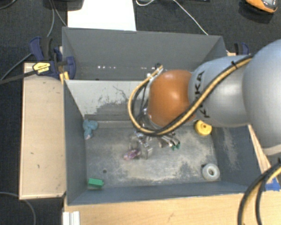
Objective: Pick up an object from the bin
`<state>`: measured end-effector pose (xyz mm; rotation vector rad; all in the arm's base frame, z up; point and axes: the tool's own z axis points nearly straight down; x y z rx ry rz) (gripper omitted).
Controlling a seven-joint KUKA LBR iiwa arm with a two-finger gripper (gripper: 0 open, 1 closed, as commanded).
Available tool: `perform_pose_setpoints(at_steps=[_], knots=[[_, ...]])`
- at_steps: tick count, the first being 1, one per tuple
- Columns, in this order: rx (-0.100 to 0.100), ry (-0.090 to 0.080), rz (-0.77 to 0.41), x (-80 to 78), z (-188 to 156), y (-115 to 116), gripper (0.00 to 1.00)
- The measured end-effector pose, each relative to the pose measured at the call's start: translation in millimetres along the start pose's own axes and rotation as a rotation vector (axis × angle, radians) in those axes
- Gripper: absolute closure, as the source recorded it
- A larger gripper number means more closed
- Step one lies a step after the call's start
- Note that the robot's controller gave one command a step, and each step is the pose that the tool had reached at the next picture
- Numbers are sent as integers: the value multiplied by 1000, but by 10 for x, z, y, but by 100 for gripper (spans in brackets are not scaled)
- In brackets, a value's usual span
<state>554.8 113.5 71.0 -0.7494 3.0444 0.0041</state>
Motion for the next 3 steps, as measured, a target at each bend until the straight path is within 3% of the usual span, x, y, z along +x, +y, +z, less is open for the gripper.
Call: perform_pose_setpoints(at_steps=[1,2,3], knots=[[0,-3,-27,-21,-876,-104,100],[0,-3,-24,-21,-876,-104,100],[0,-4,-51,-118,-1984,-141,100]])
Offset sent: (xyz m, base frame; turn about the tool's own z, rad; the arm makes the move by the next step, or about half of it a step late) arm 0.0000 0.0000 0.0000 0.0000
